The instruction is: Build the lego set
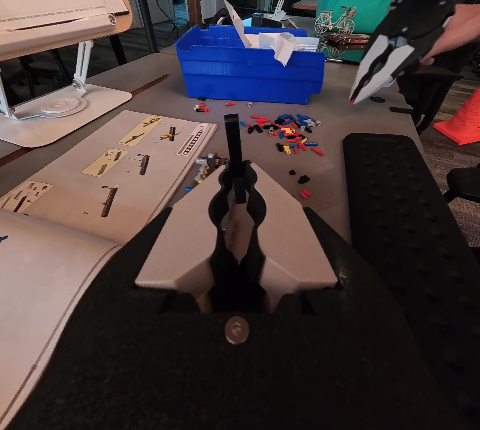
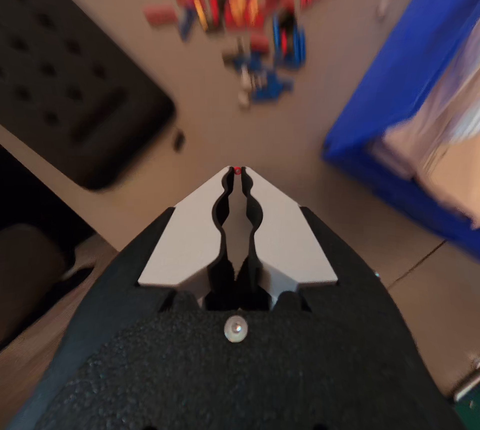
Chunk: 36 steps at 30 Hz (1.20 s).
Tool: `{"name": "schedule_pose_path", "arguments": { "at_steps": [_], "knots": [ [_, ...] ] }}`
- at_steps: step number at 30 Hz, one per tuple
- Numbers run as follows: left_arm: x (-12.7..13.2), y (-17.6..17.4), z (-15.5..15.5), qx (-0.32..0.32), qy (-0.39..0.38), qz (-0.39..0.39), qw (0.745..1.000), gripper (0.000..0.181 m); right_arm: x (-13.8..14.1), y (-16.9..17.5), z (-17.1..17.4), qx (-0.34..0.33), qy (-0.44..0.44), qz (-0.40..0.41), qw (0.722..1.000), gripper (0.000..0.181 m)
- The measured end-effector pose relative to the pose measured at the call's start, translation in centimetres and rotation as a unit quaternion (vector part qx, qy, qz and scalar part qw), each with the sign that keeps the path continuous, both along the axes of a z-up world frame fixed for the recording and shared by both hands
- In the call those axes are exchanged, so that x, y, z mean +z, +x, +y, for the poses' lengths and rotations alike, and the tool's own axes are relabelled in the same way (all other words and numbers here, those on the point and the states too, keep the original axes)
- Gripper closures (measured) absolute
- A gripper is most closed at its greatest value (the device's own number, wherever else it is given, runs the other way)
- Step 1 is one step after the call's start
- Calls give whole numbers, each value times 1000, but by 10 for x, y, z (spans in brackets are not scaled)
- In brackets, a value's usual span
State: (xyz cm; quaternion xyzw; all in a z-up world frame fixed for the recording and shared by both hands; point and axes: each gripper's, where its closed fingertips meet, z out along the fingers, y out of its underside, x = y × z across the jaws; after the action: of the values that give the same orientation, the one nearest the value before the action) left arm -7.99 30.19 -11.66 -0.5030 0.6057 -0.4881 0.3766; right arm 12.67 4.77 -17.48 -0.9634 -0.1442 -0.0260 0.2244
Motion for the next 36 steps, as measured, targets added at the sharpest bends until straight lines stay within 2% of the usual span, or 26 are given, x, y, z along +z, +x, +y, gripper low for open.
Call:
{"name": "schedule_pose_path", "arguments": {
  "at_steps": [3,6,10,12,14,17,21,27,36],
  "knots": [
    [3,-2,11,22,7,-4,1000,175,37,-36,44,20,109,12,994,176],
    [7,-4,27,50,-12,-10,999,175,71,-84,96,26,231,60,971,176],
    [13,-7,40,77,-45,-22,996,176,104,-141,167,38,416,110,902,177],
    [15,-7,43,87,-60,-29,994,176,107,-159,199,23,464,133,876,177],
    [17,-8,47,98,-76,-35,992,175,97,-180,227,28,463,159,871,177],
    [19,-9,52,108,-113,-40,987,175,93,-194,257,27,485,151,861,177],
    [19,-11,62,119,-167,-37,978,175,88,-207,271,24,472,194,859,177],
    [11,-11,70,119,-247,-24,961,175,83,-195,268,15,467,195,862,177],
    [8,-8,60,105,-242,-13,964,175,76,-204,266,42,459,161,873,177]
  ]
}}
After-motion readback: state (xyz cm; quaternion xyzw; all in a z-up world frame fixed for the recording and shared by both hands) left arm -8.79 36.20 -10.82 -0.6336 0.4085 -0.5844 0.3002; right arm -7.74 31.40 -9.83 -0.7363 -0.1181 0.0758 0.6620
